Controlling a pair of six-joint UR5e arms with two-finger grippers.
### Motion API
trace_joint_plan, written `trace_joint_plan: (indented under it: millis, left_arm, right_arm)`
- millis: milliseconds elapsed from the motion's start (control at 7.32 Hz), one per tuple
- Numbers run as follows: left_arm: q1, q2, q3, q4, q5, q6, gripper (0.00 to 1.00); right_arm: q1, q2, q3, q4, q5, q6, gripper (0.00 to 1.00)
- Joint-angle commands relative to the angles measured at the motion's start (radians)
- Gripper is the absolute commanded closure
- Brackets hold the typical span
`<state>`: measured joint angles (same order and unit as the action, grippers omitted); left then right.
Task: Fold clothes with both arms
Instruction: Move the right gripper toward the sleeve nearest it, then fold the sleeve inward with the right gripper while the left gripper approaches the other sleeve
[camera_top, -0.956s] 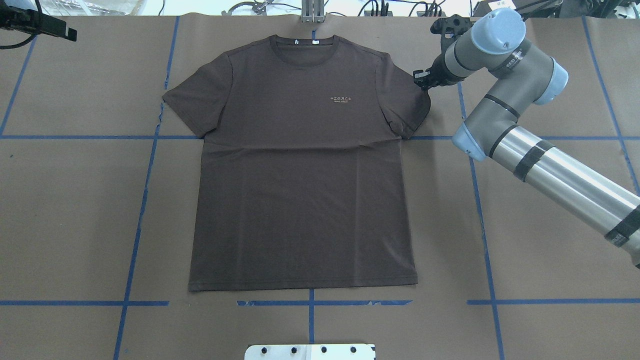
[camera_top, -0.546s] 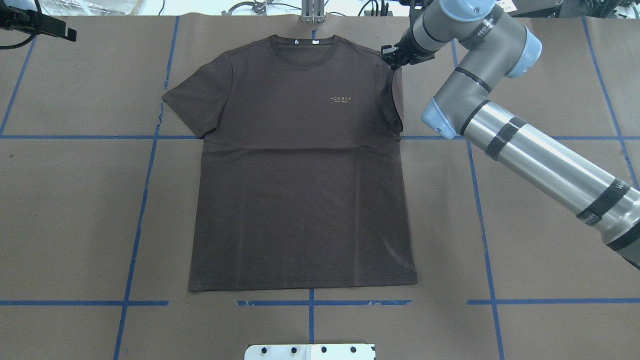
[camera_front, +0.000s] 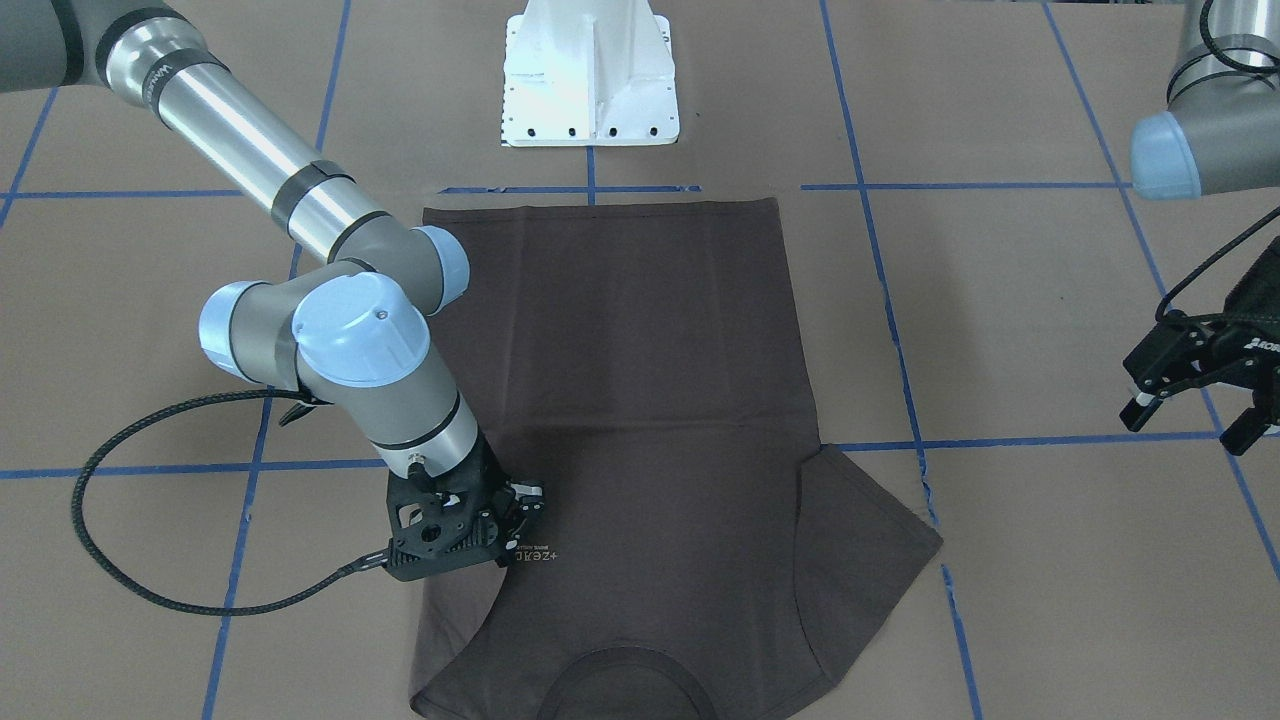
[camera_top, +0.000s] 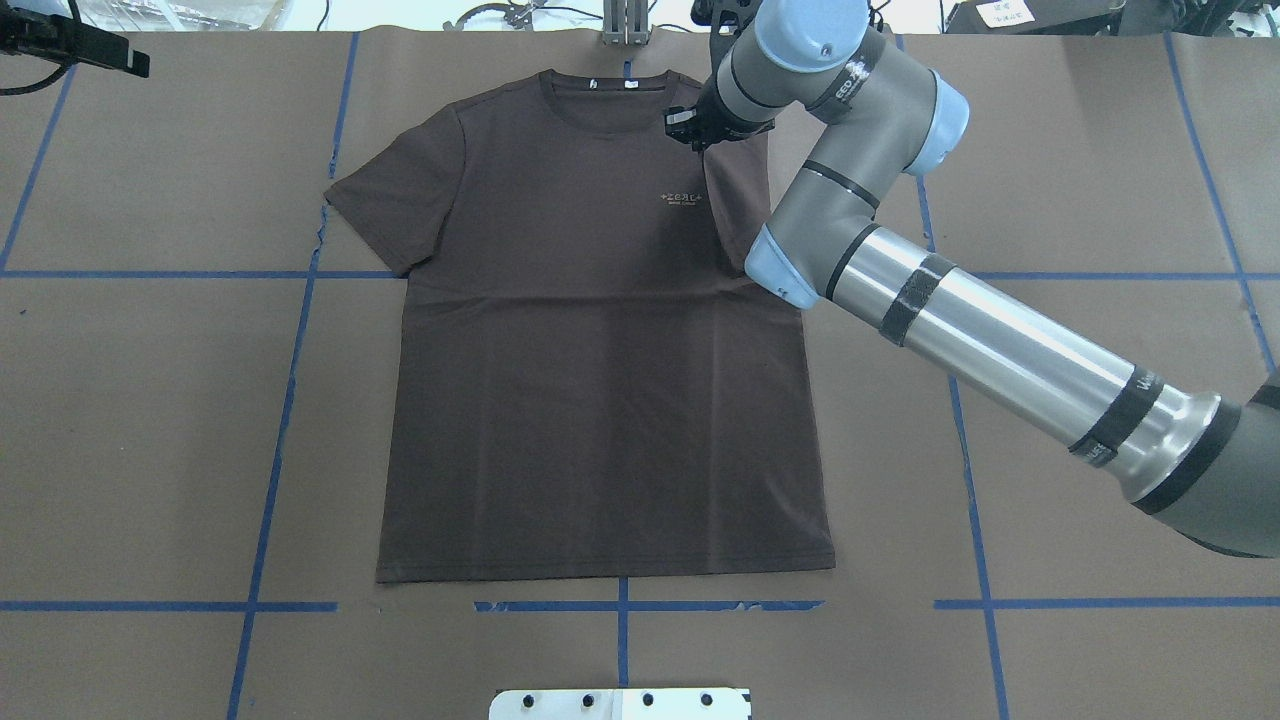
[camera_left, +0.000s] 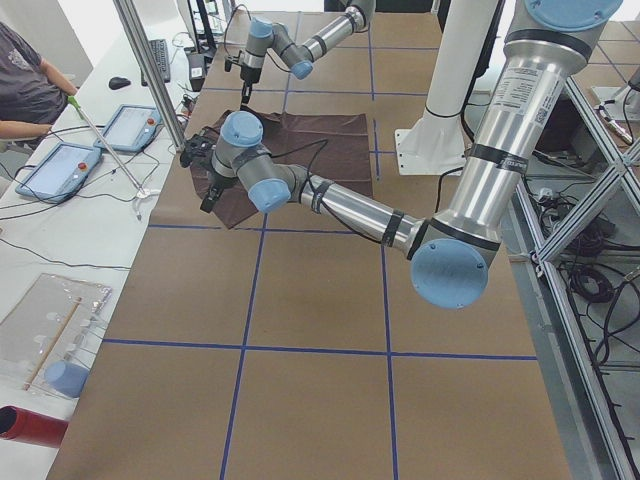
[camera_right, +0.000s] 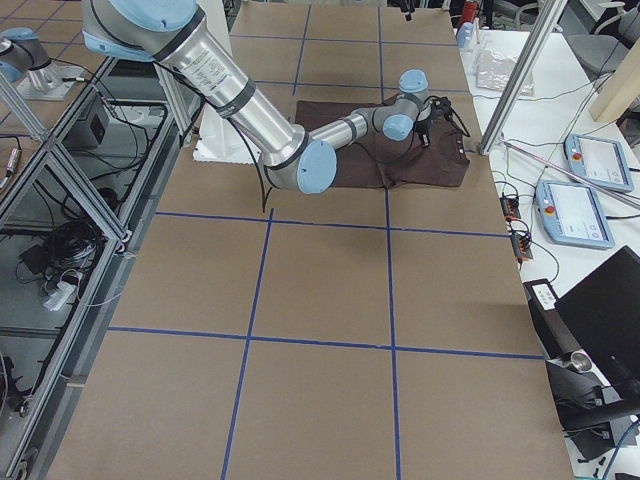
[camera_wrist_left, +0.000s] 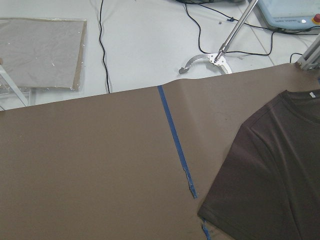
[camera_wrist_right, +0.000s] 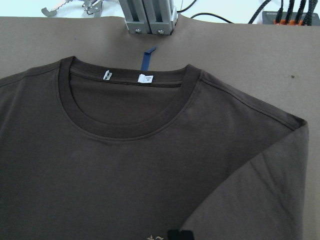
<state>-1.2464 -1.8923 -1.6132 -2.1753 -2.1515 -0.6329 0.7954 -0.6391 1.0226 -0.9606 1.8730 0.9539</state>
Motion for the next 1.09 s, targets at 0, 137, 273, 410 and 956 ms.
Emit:
trace_joint_plan:
  millis: [0,137,273,410,956]
  left_arm:
    - [0.001,-0.002,0.009,-0.001,0.005,-0.005,0.00]
    - [0.008,-0.002,0.018,-0.004,0.009,-0.001,0.00]
    - [0.046,-0.019,0.022,-0.007,0.074,-0.010,0.00]
    - [0.132,-0.046,0.039,-0.038,0.143,-0.137,0.00]
    - [0.298,-0.137,0.284,-0.239,0.430,-0.401,0.00]
  right_arm:
    - [-0.015,0.012,-0.009,0.000,-0.020,0.002,0.00]
    - [-0.013,0.015,-0.007,-0.004,-0.020,0.012,0.00]
    - [-0.007,0.013,0.002,-0.007,0.007,0.037,0.00]
    - [0.017,-0.020,0.046,-0.036,0.088,0.037,0.00]
    - [0.109,-0.239,0.423,-0.326,0.266,-0.010,0.00]
